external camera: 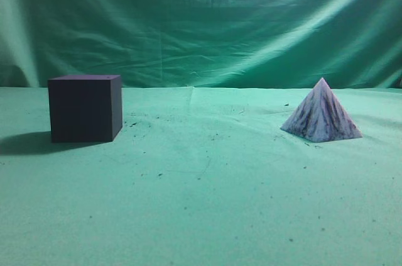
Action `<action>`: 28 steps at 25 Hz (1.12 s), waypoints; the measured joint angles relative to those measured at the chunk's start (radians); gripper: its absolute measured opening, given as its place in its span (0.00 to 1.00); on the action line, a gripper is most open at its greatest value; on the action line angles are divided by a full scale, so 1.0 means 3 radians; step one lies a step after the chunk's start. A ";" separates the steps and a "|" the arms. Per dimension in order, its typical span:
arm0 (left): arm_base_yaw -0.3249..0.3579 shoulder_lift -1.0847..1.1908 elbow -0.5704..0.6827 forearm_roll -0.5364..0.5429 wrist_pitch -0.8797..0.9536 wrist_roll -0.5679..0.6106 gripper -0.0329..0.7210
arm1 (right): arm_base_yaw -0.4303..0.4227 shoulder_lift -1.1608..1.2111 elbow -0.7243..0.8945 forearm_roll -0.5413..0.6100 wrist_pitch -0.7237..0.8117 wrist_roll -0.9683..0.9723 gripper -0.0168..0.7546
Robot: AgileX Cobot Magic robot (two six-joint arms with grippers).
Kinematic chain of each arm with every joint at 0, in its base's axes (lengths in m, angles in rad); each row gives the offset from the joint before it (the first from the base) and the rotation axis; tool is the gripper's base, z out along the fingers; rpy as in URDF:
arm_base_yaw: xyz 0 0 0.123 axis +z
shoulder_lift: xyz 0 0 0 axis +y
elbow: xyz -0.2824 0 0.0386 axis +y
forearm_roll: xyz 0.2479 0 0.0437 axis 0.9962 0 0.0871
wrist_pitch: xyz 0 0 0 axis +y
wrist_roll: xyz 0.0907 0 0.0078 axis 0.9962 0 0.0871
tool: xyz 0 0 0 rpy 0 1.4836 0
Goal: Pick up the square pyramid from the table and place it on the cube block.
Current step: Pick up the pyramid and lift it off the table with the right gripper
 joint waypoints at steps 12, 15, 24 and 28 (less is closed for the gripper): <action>0.0000 0.0000 0.0000 0.0000 0.0000 0.0000 0.04 | 0.0000 0.0000 0.0000 0.0000 0.0000 0.0000 0.02; 0.0000 0.0000 0.0000 0.0000 0.0000 0.0000 0.04 | 0.0000 0.0000 0.0000 0.0000 0.0000 0.0000 0.02; 0.0000 0.0000 0.0000 0.0000 0.0000 0.0000 0.04 | 0.0000 0.0000 0.0008 0.0601 -0.1203 0.0089 0.02; 0.0000 0.0000 0.0000 0.0000 0.0000 0.0000 0.04 | 0.0052 0.0000 -0.0324 0.0470 -0.1309 0.0089 0.02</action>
